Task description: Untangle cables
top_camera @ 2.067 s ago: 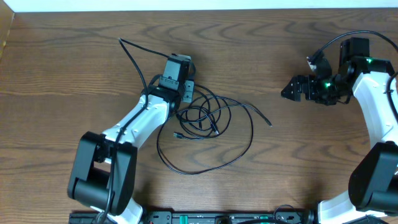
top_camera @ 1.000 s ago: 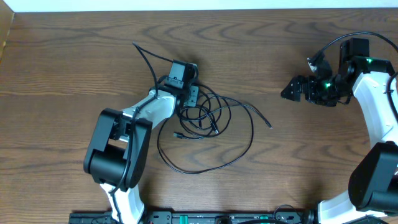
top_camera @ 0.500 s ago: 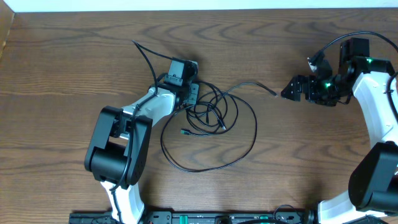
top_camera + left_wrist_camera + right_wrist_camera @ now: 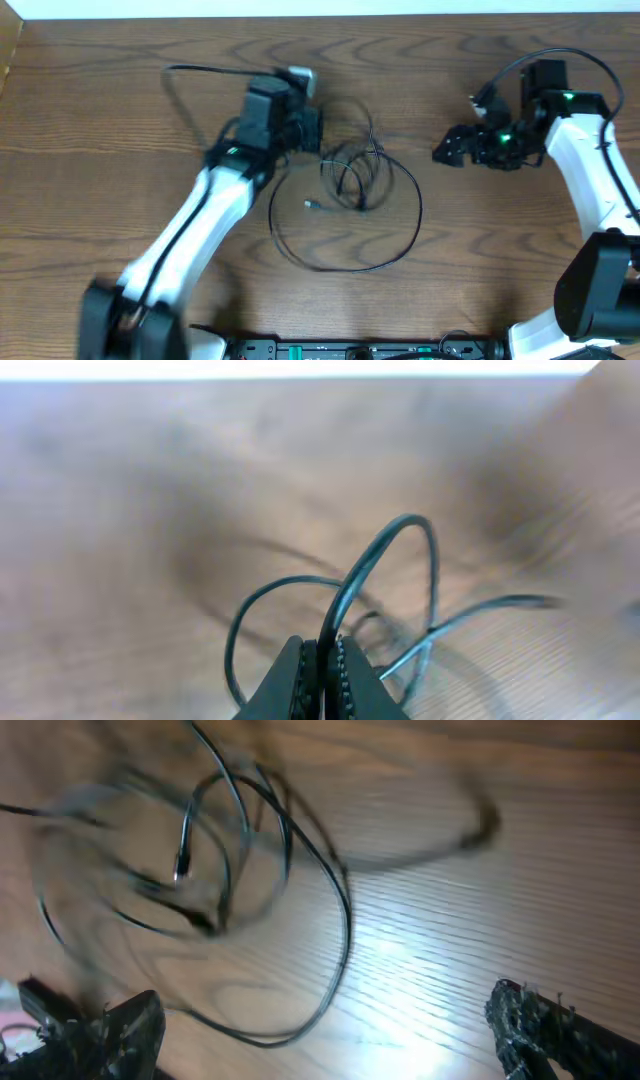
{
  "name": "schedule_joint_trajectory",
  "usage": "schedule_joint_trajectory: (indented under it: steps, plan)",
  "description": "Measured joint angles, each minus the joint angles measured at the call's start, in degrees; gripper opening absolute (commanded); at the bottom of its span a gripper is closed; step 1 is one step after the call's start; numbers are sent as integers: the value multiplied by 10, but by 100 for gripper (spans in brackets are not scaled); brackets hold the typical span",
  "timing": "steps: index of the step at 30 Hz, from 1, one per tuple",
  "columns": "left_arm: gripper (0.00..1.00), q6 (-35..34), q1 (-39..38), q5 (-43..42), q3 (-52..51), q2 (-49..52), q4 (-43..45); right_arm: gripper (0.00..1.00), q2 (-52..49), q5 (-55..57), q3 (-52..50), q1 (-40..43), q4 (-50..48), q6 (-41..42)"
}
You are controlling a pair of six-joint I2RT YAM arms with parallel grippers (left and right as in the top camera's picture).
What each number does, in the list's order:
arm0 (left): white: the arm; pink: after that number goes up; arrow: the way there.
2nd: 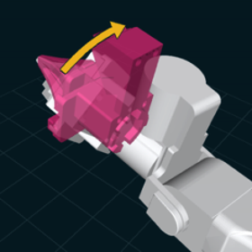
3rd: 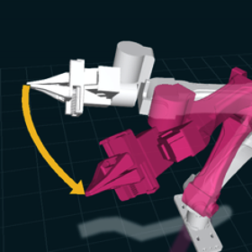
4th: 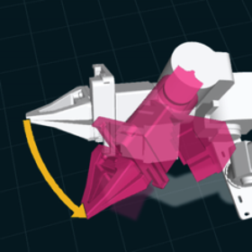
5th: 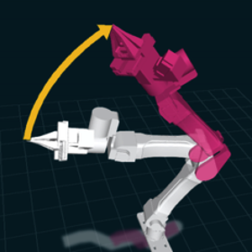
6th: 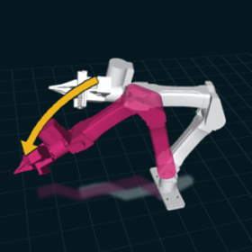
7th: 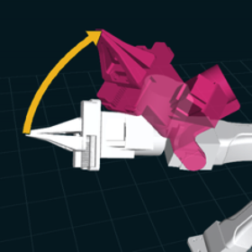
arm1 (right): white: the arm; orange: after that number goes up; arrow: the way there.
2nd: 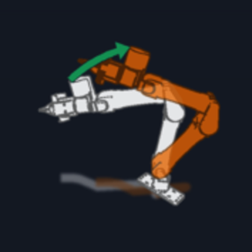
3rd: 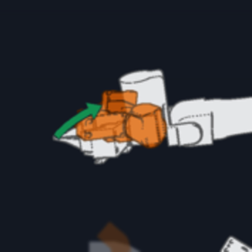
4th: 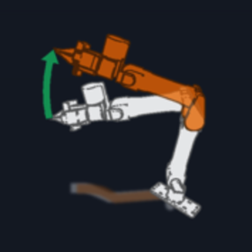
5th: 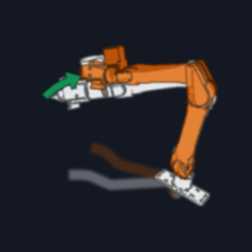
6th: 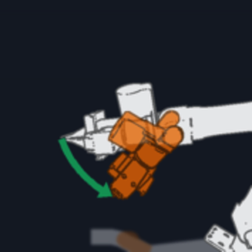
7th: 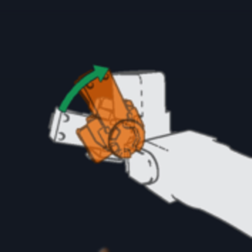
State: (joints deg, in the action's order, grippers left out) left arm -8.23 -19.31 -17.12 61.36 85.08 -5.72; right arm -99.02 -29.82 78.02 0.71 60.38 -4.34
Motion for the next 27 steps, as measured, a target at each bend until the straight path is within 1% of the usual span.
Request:
schedule_joint_trajectory:
  steps: [2,7,11,15,18,20,23,24,26,27]
  plan:
    - [7,-8,0,-6,9,-68,1,99,0,-1,0,-23,-3,0]
    - [7,-11,0,-9,19,-173,2,99,0,-2,0,-74,-28,0]
    - [7,-12,0,-9,20,-226,0,99,0,-7,0,-103,-36,4]
    - [8,-14,0,-9,20,-251,-1,99,0,-34,0,-125,-41,6]
    - [8,-15,0,-8,20,-252,-10,91,0,-70,0,-141,-47,2]
    - [7,-17,0,-8,20,-248,-18,80,0,-108,0,-154,-52,-17]
    - [7,-21,0,-8,20,-241,-20,67,0,-164,0,-169,-55,-50]
    - [7,-21,0,-8,20,-239,-20,64,0,-173,0,-170,-55,-55]
    - [8,-21,0,-8,20,-237,-20,54,0,-195,0,-176,-58,-72]
    - [7,-21,0,-8,20,-237,-20,54,0,-201,0,-176,-59,-76]
